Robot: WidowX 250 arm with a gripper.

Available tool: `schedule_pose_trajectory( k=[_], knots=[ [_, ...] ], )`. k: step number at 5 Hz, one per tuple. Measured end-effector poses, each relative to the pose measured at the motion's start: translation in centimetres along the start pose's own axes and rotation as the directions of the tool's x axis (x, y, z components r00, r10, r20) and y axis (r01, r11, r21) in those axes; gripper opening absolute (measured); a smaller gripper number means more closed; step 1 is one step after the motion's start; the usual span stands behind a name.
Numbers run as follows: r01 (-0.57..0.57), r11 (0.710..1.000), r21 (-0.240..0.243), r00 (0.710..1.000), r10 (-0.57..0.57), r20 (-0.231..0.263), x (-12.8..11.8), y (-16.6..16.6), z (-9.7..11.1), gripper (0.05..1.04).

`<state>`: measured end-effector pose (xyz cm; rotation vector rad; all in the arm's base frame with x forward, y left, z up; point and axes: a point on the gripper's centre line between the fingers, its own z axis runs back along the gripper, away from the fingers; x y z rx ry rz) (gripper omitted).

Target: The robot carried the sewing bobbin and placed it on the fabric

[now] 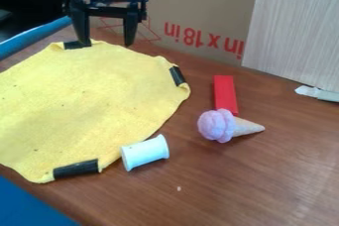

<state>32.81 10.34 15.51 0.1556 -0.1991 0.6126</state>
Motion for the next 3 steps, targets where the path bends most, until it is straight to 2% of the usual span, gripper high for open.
schedule_pose_trajectory(
  k=[1,2,3],
  knots=[
    [0.007,1.0,0.008,1.0,-0.007,-0.028,-0.3,-0.1,-1.0,1.001],
    [0.133,0.991,-0.015,0.99,-0.134,-0.05,-2.6,-0.5,-1.8,1.001],
    [0.257,0.964,-0.067,0.966,-0.257,0.002,-3.8,-0.6,-0.6,1.001]
  ],
)
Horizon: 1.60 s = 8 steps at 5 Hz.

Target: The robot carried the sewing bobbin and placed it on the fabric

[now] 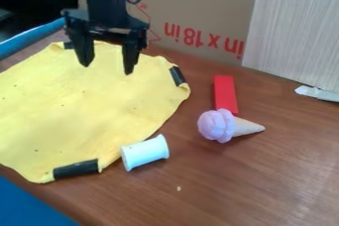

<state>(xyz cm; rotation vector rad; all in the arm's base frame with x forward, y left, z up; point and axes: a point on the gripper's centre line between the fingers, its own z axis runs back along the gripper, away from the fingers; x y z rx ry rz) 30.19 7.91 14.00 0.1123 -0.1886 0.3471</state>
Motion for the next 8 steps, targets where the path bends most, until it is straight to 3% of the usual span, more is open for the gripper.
schedule_pose_trajectory(
  k=[2,3,4,5,6,8],
  knots=[
    [0.013,1.0,-0.008,1.0,-0.013,-0.001,-0.1,-0.1,0.0,1.001],
    [0.206,0.975,-0.08,0.977,-0.21,-0.043,-1.9,-2.3,-0.9,1.001],
    [0.353,0.928,-0.118,0.935,-0.354,0.01,-4.3,-3.6,0.3,1.001],
    [0.463,0.856,-0.228,0.883,-0.468,0.036,-5.2,-3.9,0.4,1.001],
    [0.518,0.816,-0.257,0.85,-0.524,0.051,-5.8,-3.9,-0.3,1.001],
    [0.625,0.709,-0.327,0.766,-0.637,0.083,-7.1,-4.6,-1.9,1.001]
  ],
)
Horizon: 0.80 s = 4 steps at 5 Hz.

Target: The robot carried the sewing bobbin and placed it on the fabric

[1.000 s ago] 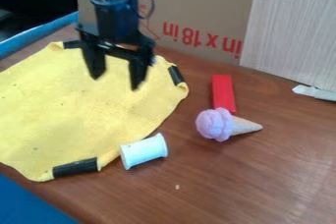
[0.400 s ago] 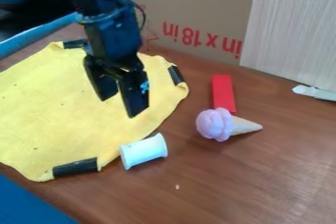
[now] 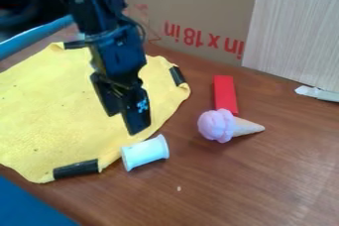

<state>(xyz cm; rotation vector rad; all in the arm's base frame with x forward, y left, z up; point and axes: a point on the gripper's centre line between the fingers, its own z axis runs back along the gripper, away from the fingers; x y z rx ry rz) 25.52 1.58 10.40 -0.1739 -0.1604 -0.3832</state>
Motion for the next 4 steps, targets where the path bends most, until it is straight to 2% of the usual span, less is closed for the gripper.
schedule_pose_trajectory(
  k=[2,3,4],
  knots=[
    [0.069,0.998,0.006,0.997,-0.069,-0.017,-0.2,-1.0,-1.7,1.001],
    [0.07,0.997,-0.016,0.997,-0.071,-0.018,-0.1,-1.0,-2.6,1.001],
    [0.066,0.998,-0.011,0.998,-0.066,-0.009,-0.2,-1.1,-3.0,0.945]
  ],
)
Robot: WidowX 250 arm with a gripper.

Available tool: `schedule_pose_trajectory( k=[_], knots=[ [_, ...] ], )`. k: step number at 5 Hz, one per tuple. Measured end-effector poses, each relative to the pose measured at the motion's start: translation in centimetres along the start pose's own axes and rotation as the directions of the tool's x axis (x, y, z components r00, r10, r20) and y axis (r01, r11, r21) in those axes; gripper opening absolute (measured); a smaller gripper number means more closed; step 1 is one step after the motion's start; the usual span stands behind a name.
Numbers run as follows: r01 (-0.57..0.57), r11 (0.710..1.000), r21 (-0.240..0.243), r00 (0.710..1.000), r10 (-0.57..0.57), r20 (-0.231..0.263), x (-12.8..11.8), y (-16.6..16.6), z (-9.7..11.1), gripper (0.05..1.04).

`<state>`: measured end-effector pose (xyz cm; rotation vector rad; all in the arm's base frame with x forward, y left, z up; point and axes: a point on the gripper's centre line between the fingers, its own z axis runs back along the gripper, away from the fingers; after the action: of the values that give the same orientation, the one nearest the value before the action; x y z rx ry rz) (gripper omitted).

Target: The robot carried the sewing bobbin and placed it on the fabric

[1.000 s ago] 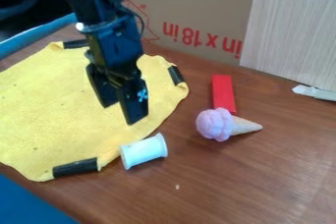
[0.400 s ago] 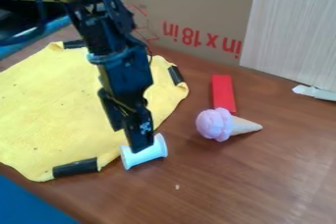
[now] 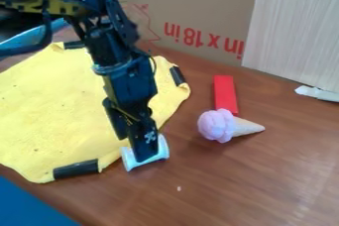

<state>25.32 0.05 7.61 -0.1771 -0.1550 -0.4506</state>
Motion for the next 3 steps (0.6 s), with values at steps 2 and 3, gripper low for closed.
schedule_pose_trajectory(
  k=[2,3],
  knots=[
    [-0.032,0.999,-0.019,0.999,0.032,0.021,0.39,-0.04,-1.0,0.447],
    [-0.049,0.999,-0.004,0.998,0.049,0.031,0.6,0.18,-1.08,0.447]
  ],
)
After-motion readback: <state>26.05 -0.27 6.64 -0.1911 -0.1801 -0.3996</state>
